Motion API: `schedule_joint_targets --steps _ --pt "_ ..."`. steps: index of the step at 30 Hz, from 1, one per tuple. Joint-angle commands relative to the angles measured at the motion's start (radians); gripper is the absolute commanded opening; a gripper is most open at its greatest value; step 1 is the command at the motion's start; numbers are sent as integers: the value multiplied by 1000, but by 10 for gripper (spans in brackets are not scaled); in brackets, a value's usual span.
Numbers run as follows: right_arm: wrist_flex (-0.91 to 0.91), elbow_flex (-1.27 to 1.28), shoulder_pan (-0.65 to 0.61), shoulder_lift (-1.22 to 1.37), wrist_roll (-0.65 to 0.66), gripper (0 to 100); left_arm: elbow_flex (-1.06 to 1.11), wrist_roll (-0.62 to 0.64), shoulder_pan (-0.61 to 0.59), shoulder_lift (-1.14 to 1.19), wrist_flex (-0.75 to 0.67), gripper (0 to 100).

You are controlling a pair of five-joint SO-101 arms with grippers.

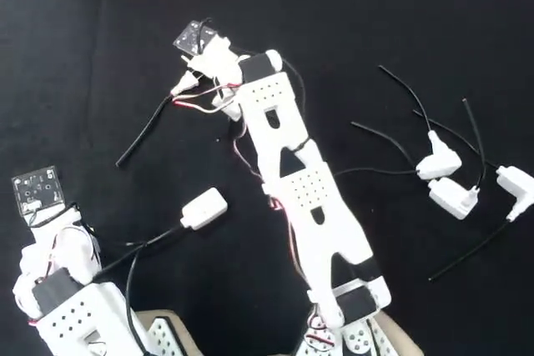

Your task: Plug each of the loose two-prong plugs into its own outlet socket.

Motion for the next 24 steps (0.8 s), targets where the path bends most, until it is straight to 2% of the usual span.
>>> schedule_joint_targets --steps 1,5,7,13,20,24 --pt "14 7 17 -10 25 210 -7 -6 7 -3 -17 141" --pt "43 -2 21 -8 25 6 -7 -6 7 -3 -17 141" --pt "58 -4 26 -13 25 31 -7 -6 7 -3 -17 141" --pt "173 -99 38 -24 25 11 -7 -6 5 -3 -17 141" --pt "215 -73 104 -148 23 11 -7 -6 5 -3 -17 141" --pt "216 30 100 -148 25 21 -7 -6 5 -3 -15 141"
